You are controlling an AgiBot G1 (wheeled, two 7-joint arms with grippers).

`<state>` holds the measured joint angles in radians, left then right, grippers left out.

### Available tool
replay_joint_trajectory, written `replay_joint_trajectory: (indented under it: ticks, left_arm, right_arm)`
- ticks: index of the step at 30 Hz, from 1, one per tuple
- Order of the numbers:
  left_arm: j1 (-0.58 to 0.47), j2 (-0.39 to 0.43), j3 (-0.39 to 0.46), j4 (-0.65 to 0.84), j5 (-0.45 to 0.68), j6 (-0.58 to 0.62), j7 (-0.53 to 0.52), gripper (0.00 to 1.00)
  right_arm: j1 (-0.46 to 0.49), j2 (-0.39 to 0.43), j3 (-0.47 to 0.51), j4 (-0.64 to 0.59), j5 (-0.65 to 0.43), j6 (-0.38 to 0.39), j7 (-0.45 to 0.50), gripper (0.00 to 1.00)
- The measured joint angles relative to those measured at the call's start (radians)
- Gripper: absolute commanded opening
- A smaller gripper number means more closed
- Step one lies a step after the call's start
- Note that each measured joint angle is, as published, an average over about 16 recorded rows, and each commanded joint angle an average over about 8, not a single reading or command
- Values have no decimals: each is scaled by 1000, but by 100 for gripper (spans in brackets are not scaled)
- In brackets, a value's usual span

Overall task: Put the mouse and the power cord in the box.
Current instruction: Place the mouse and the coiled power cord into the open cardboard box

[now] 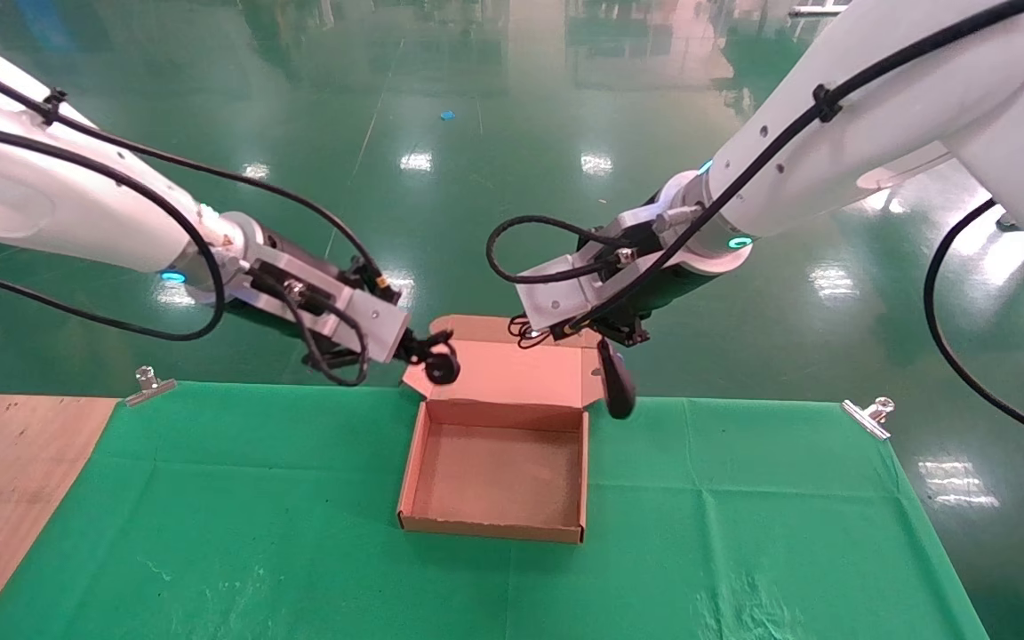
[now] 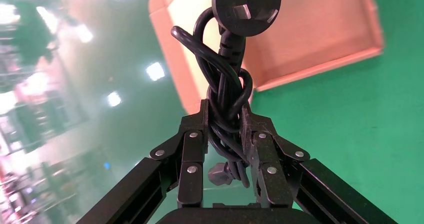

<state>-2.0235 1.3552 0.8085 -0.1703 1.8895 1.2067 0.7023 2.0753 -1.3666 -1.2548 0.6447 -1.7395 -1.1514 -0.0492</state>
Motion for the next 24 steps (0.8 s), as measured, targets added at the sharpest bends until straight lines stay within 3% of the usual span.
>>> replay_joint_trajectory:
  ticks: [13,24]
  left_arm:
    - [121,-3,-46,-77,-138,-89,92,0]
    - [339,7,-51,-163,-233,-383,144,0]
  right_arm:
    - [51,9,-54,0,80,-42,5,0]
    - [59,25,-78,20,113,-87,18,0]
